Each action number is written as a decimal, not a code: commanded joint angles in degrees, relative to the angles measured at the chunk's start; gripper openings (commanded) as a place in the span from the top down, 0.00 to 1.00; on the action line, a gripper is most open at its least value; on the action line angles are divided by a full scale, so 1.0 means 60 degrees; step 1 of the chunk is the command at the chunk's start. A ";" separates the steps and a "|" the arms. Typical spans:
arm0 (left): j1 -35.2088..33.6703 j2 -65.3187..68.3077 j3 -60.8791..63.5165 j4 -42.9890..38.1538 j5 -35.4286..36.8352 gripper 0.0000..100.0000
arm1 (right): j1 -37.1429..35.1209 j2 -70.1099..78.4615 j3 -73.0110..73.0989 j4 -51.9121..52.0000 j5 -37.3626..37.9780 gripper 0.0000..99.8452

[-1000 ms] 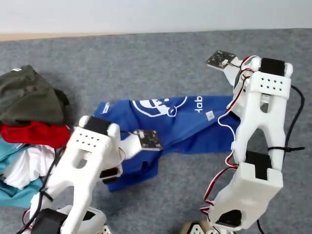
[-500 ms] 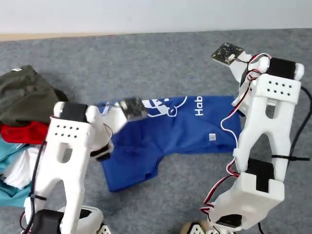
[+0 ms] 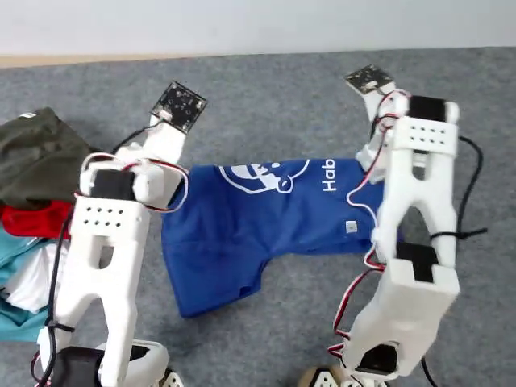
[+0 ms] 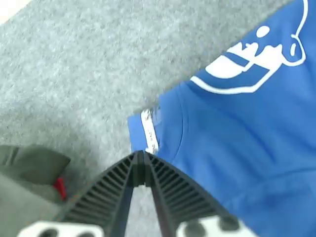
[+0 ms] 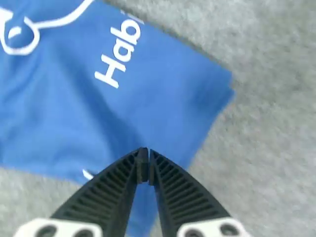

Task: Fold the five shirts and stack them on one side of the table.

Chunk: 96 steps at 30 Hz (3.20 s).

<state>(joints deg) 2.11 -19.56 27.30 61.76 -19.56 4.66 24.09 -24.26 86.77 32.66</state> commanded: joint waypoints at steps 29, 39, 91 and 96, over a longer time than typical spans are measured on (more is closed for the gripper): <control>-0.0190 0.9348 -0.7158 0.2520 0.0205 0.99 | -0.0799 0.2733 -0.0571 -0.3773 -0.0293 0.99; -0.1158 1.0315 -0.9502 0.4147 0.0161 0.99 | 0.0037 0.2908 -0.0571 -0.4095 0.0308 0.99; 0.1363 0.9729 -1.0527 0.6447 0.0498 0.99 | 0.0784 0.2396 -0.0689 -0.3773 -0.1377 0.99; 0.1377 0.9729 -1.0205 0.6447 0.0484 0.99 | 0.0872 0.2015 -0.1128 -0.2396 -0.1377 0.99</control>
<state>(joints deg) 10.11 42.42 -34.59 98.86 -16.66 9.05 40.26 -27.25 68.31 24.66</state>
